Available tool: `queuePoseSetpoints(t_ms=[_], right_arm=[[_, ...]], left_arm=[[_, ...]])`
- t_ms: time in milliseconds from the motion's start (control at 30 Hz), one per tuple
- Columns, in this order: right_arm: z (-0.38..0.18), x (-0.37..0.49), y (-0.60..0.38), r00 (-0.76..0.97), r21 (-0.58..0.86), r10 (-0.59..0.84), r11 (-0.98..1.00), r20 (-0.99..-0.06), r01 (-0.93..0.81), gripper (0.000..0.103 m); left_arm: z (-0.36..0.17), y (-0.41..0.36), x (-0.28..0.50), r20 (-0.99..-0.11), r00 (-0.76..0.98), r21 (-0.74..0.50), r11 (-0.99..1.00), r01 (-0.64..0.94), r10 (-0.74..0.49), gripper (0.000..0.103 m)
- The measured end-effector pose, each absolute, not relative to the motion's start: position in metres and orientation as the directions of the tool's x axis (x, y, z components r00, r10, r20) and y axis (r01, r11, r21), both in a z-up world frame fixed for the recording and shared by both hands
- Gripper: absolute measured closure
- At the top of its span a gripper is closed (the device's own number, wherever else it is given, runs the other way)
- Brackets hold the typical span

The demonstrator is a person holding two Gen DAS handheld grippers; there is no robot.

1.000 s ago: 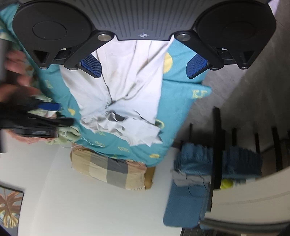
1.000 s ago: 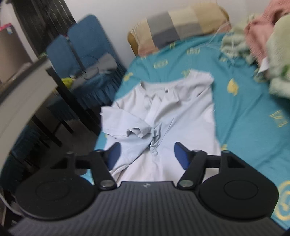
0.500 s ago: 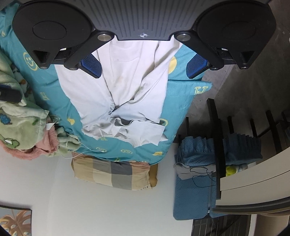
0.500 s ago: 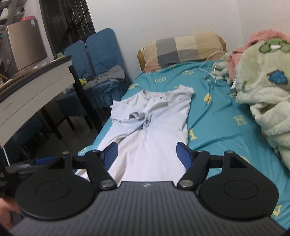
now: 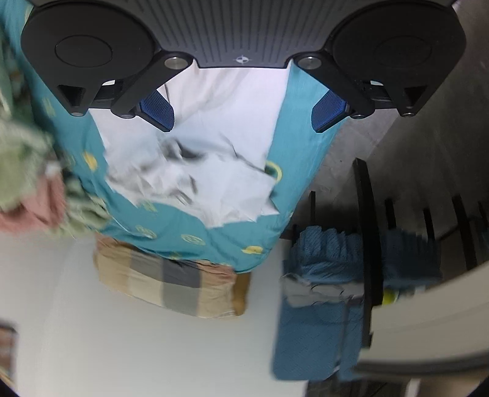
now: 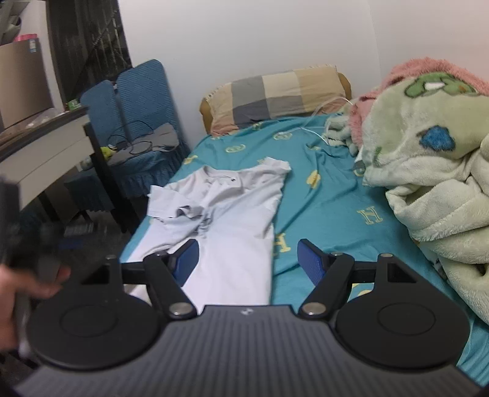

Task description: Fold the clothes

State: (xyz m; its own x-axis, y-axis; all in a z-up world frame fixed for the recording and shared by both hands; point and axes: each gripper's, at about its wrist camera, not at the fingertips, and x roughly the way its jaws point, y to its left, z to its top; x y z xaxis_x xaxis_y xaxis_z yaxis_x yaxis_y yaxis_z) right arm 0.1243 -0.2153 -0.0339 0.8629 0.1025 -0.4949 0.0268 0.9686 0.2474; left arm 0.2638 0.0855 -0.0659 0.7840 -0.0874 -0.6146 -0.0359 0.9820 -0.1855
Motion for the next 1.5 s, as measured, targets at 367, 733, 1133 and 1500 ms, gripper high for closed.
queuePoseSetpoints(t_ms=[367, 733, 1133, 1500], right_arm=[[-0.073, 0.185, -0.23, 0.823, 0.4, 0.203, 0.916, -0.53, 0.032, 0.03], [-0.091, 0.2, -0.24, 0.792, 0.466, 0.236, 0.882, -0.563, 0.069, 0.03], [-0.075, 0.187, -0.245, 0.827, 0.464, 0.214, 0.883, -0.52, 0.063, 0.03], [-0.094, 0.201, -0.253, 0.793, 0.489, 0.214, 0.865, -0.57, 0.117, 0.03]], left_arm=[[-0.142, 0.134, 0.408, -0.614, 0.774, -0.473, 0.857, -0.204, -0.155, 0.015], [-0.159, 0.113, 0.441, -0.651, 0.741, -0.409, 0.899, -0.159, -0.166, 0.072], [-0.059, 0.019, 0.457, -0.579, 0.812, -0.065, 0.997, 0.036, -0.067, 0.099], [-0.101, -0.117, 0.525, -0.664, 0.73, 0.074, 0.957, 0.28, -0.162, 0.099]])
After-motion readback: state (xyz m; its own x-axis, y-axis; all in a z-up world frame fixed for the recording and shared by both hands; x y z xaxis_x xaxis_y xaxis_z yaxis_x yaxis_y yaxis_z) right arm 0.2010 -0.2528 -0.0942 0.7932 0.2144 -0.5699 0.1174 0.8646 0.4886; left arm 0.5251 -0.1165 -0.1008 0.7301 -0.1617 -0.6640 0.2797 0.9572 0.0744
